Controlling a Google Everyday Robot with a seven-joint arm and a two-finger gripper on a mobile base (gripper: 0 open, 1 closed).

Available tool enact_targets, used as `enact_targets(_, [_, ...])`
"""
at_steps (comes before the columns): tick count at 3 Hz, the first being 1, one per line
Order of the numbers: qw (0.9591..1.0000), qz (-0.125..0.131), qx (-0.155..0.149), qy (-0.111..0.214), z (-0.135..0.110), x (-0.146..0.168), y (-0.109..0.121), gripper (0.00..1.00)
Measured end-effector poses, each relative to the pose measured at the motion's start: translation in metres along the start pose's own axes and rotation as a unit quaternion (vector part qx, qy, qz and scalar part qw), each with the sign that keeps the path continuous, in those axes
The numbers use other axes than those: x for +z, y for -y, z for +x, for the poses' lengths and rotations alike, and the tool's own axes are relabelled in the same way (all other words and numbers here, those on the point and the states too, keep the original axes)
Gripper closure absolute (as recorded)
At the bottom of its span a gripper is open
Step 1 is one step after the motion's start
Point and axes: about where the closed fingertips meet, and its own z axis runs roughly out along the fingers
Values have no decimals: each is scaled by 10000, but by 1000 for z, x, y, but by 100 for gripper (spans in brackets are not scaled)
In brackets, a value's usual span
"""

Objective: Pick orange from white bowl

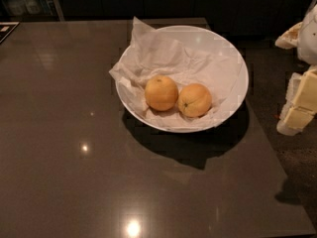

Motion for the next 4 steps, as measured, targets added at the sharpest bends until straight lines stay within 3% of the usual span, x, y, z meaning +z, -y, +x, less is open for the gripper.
enact_targets(1, [10000,0,0,0,0,0,0,0])
enact_targets(2, [9995,-116,281,-44,-10,1,5,0])
enact_targets(3, [9975,-306,591,-244,-30,8,18,0])
enact_targets(4, [9963,-509,593,-357,-51,23,29,0])
